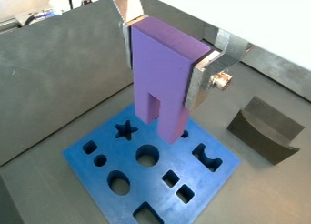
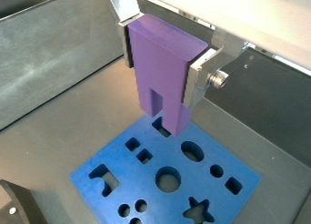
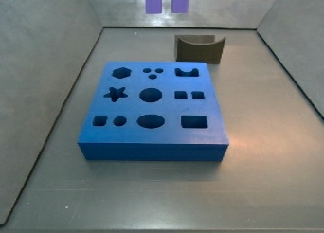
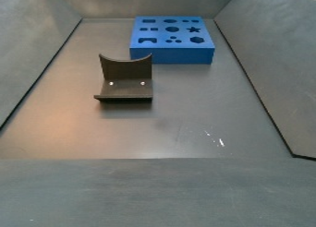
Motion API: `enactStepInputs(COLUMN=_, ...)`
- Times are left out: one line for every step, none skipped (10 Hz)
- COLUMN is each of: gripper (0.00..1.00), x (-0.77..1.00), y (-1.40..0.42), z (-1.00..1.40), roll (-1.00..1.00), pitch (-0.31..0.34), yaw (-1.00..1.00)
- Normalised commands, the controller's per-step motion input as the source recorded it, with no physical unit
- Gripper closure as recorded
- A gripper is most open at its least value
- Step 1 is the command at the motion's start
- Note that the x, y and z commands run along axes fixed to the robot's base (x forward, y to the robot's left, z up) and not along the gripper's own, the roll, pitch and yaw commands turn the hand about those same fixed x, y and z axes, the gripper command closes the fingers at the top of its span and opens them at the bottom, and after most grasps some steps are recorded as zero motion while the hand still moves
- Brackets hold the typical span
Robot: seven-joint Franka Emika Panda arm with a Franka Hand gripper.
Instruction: Insert the double-square object.
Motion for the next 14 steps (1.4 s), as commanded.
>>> enactStepInputs(gripper=1.00, x=-0.04, y=0.00, z=0.00, roll=0.00, pitch=-0.001, yaw=0.00)
enactStepInputs(gripper=1.00, x=-0.15, y=0.03, z=-0.08, roll=0.10, pitch=0.000, yaw=0.00)
enactStepInputs(gripper=1.00, x=0.67, y=-0.01, z=-0.56, roll=0.13, pitch=0.041, yaw=0.00)
enactStepInputs(gripper=1.00, x=0.99, y=-0.05, z=-0.63, roll=0.16, pitch=0.046, yaw=-0.07)
enactStepInputs(gripper=1.00, x=0.77, y=0.00, z=-0.84, roll=0.20, pitch=0.000, yaw=0.00)
enactStepInputs(gripper=1.00, x=0.48, y=0.00, z=-0.95, roll=0.13, pitch=-0.046, yaw=0.18)
enactStepInputs(gripper=1.00, x=0.19, y=0.03, z=-0.89, roll=0.15, pitch=-0.079, yaw=0.22)
enactStepInputs(gripper=1.00, x=0.07, y=0.02, z=-0.95, roll=0.12, pitch=-0.081, yaw=0.17)
enactStepInputs(gripper=1.00, x=0.02, y=0.00, z=-0.99, roll=0.10, pitch=-0.087, yaw=0.12)
enactStepInputs(gripper=1.00, x=0.01, y=0.01, z=-1.00, roll=0.11, pitch=-0.074, yaw=0.03)
enactStepInputs(gripper=1.00, x=0.04, y=0.00, z=-1.00, roll=0.09, pitch=-0.050, yaw=0.00)
enactStepInputs(gripper=1.00, x=0.03, y=0.01, z=-0.95, roll=0.06, pitch=-0.013, yaw=-0.08)
enactStepInputs(gripper=1.00, x=0.03, y=0.01, z=-0.91, roll=0.02, pitch=0.000, yaw=-0.17)
enactStepInputs(gripper=1.00, x=0.12, y=0.05, z=-0.68, roll=0.00, pitch=0.000, yaw=-0.36)
